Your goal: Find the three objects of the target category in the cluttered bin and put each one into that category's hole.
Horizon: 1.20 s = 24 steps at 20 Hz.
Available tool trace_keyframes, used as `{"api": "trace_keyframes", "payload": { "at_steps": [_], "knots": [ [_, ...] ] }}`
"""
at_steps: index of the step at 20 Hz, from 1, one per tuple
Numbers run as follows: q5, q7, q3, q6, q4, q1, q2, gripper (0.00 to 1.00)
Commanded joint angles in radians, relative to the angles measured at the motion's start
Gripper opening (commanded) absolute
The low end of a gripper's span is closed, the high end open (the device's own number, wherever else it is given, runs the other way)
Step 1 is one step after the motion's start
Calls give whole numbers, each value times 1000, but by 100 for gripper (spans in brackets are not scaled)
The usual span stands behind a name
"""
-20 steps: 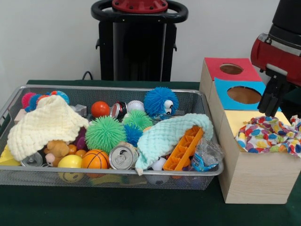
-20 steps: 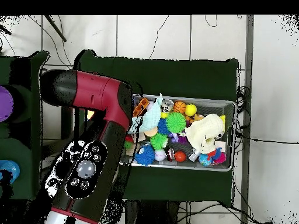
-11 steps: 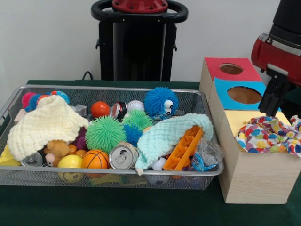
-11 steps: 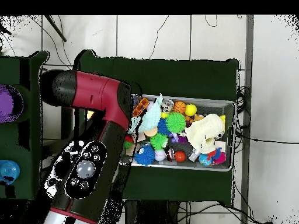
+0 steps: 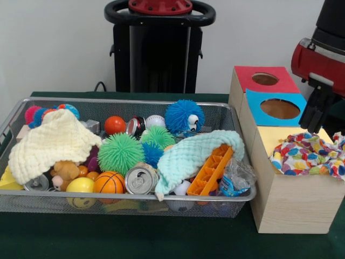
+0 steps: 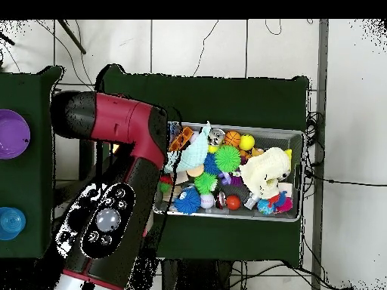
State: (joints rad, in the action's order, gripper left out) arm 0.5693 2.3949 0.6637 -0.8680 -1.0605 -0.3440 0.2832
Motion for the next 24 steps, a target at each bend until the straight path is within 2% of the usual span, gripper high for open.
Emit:
{"api": "trace_keyframes", "payload": {
  "at_steps": [1,24],
  "knots": [
    [-9,214,-86,27,-87,4,-12,0],
    [2,213,-102,102,-146,3,-4,0]
  ]
}}
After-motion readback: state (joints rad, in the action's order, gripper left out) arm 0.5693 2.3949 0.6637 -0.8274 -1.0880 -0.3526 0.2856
